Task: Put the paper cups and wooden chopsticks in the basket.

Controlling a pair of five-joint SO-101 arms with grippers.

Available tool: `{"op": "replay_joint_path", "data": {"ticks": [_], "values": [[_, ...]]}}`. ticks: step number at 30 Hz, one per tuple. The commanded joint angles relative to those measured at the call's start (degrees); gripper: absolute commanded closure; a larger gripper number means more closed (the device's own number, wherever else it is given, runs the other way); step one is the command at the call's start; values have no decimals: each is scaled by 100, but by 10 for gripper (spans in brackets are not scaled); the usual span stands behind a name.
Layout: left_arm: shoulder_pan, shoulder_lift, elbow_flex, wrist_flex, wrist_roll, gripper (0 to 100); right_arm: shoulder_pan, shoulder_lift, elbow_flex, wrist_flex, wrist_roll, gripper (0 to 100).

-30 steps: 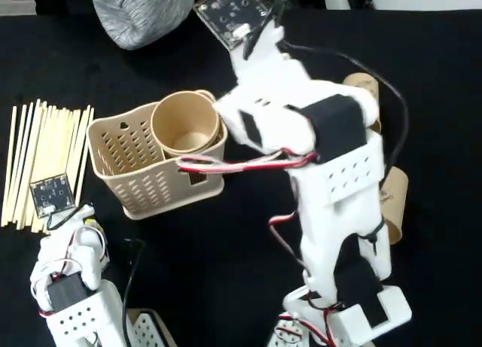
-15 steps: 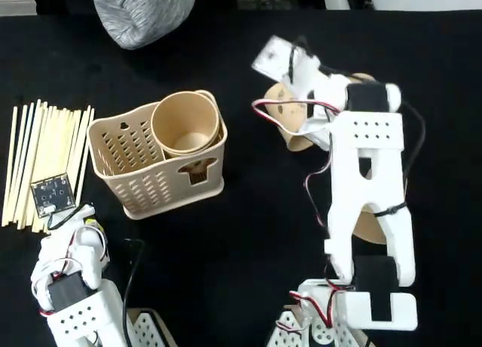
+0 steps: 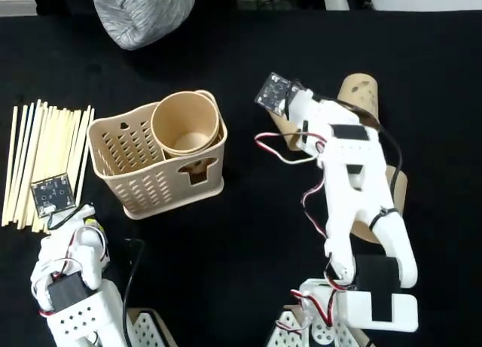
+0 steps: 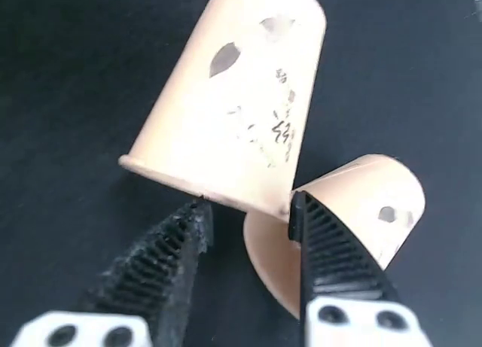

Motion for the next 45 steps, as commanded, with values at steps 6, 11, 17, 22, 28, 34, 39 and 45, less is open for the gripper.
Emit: {"op": "replay_joint_path", "data": {"ticks": [6,11,17,22,28,34,39,45], "values": [[40,-26,-4,-114,-35,884,26,-215,593,-1152,70,829],[40,-26,-4,-114,-35,884,26,-215,708,-1415,53,992],[40,-26,-4,-114,-35,884,26,-268,699,-1380,35,987],[40,-26,-4,-114,-35,884,26,-277,593,-1187,-290,987],[40,-26,-4,-114,-35,884,53,-796,75,-141,-1081,987],[40,-26,-4,-114,-35,884,26,-1543,-1103,2092,-2207,987],[40,-26,-4,-114,-35,884,53,-1763,-2554,3991,-2945,987],[40,-26,4,-114,-35,884,-158,-1912,-3749,5020,-3657,987]]}}
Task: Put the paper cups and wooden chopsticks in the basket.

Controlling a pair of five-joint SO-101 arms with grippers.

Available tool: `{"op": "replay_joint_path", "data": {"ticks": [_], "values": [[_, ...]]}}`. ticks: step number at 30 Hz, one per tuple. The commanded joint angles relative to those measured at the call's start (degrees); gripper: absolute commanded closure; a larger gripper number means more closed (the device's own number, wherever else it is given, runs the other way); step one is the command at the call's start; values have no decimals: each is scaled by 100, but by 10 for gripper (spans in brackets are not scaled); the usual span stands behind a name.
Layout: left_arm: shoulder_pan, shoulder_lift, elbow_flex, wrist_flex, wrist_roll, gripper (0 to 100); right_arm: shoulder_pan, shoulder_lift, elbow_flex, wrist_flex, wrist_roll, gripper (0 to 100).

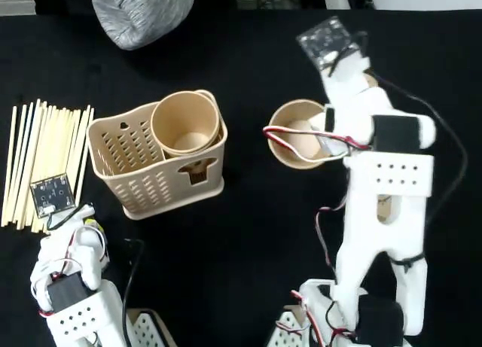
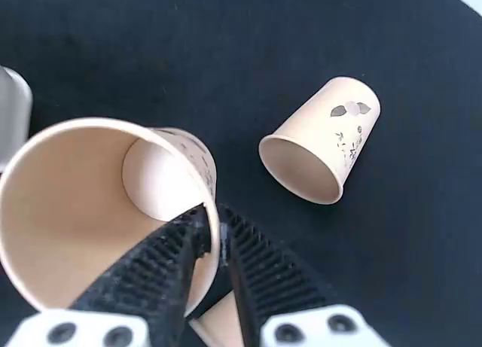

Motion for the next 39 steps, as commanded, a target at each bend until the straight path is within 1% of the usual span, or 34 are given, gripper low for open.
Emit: {"op": "replay_joint_path", "data": {"ticks": [1,5,9,15,18,21,24,30,35,39], "values": [[40,-26,4,-114,-35,884,-229,-382,-1147,615,-580,987],[40,-26,4,-114,-35,884,-791,-532,-2185,1240,-1099,987],[40,-26,4,-114,-35,884,-1582,-532,-3116,1688,-1538,987],[40,-26,4,-114,-35,884,-2347,-514,-3908,1697,-1952,987],[40,-26,4,-114,-35,884,-2822,-505,-3943,1635,-2040,987],[40,-26,4,-114,-35,884,-3112,-338,-3952,1521,-2127,987],[40,-26,4,-114,-35,884,-3218,48,-3952,1433,-2154,987],[40,-26,13,-114,-35,884,-3226,840,-3969,1327,-2101,987],[40,-26,13,-114,-35,884,-3191,1455,-3996,1029,-2092,987],[40,-26,13,-114,-35,884,-3200,1710,-3996,1099,-1943,987]]}}
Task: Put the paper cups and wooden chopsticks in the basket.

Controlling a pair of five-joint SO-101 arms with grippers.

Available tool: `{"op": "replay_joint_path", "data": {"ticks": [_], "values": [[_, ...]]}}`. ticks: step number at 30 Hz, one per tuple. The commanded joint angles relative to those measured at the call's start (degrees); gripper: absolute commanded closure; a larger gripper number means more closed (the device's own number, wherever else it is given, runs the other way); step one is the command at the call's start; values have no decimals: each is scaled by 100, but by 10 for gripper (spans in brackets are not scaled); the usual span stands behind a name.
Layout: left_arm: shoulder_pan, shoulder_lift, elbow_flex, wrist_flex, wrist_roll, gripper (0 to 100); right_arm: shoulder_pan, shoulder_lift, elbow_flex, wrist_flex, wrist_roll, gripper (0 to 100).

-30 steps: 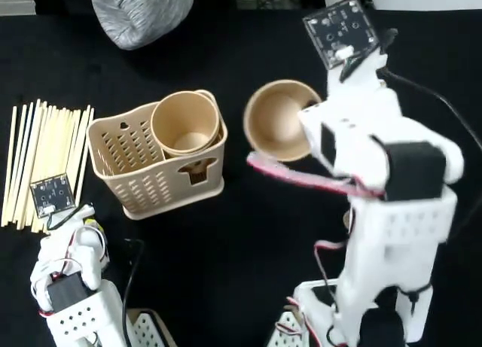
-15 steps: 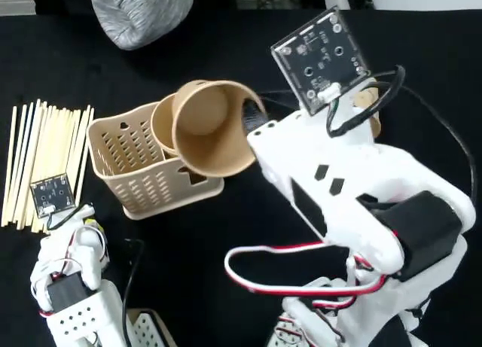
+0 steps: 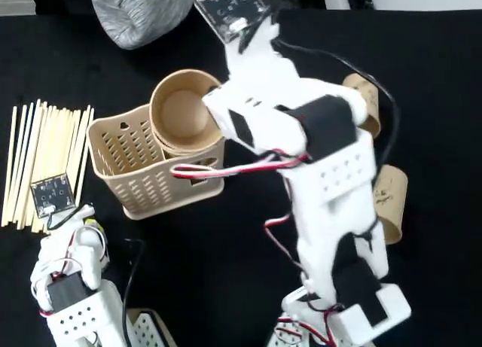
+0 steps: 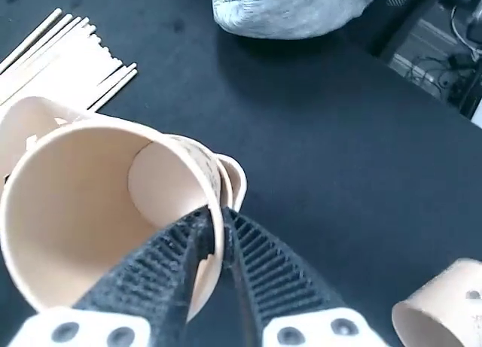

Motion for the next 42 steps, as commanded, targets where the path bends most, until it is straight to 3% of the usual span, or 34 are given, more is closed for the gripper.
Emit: {"op": "replay_joint_path", "data": {"ticks": [1,5,9,11,17,21,28,34,42], "values": [[40,-26,13,-114,-35,884,-79,189,-145,-53,105,987],[40,-26,13,-114,-35,884,-79,215,-110,-35,114,961],[40,-26,13,-114,-35,884,-88,180,-154,-79,-9,796],[40,-26,13,-114,-35,884,-132,180,-277,-79,53,763],[40,-26,13,-114,-35,884,-334,180,-655,-70,79,809],[40,-26,13,-114,-35,884,-431,180,-760,-26,79,987],[40,-26,13,-114,-35,883,-440,75,-532,378,281,988],[40,-26,13,-114,-35,883,-782,-778,1059,-299,633,988],[40,-26,13,-114,-35,883,-809,-2914,4857,-2971,782,988]]}}
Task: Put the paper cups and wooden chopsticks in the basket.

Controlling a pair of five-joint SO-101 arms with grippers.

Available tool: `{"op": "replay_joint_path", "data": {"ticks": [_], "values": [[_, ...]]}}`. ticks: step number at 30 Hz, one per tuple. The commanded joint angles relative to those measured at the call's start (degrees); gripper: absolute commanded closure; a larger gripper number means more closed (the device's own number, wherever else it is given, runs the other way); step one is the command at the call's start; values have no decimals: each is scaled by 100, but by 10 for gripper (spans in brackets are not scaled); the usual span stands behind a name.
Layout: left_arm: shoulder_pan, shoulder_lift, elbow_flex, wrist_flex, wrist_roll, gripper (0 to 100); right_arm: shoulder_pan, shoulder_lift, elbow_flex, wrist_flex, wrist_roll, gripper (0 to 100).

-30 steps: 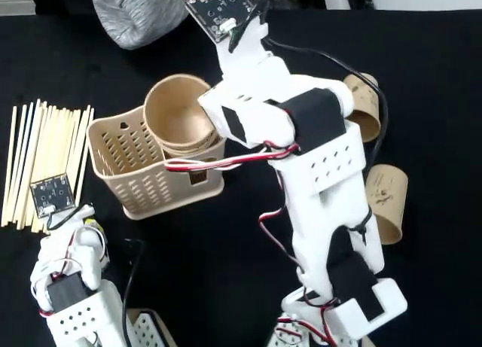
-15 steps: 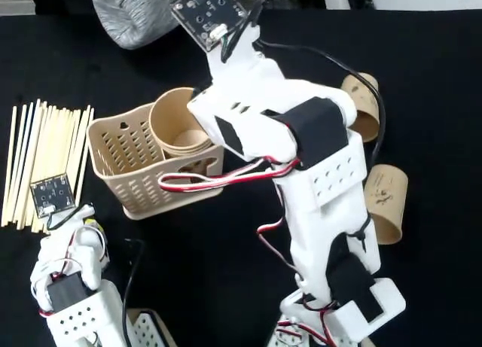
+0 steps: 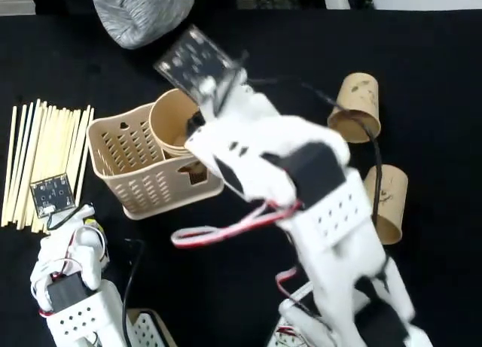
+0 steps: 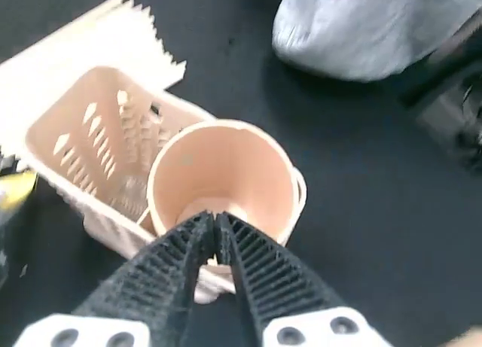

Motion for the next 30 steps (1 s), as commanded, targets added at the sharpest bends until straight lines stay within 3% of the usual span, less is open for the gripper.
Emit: {"op": "replay_joint_path", "data": {"ticks": [1,7,13,23,30], "values": [[40,-26,13,-114,-35,883,-62,-1270,2273,-1688,149,988],[40,-26,13,-114,-35,883,-62,-2281,4497,-3341,765,988],[40,-26,13,-114,-35,884,-53,-2440,5077,-3473,826,987],[40,-26,13,-114,-35,884,-88,-2475,4356,-3367,826,987],[40,-26,13,-114,-35,884,-325,-2440,2448,-2163,826,987]]}}
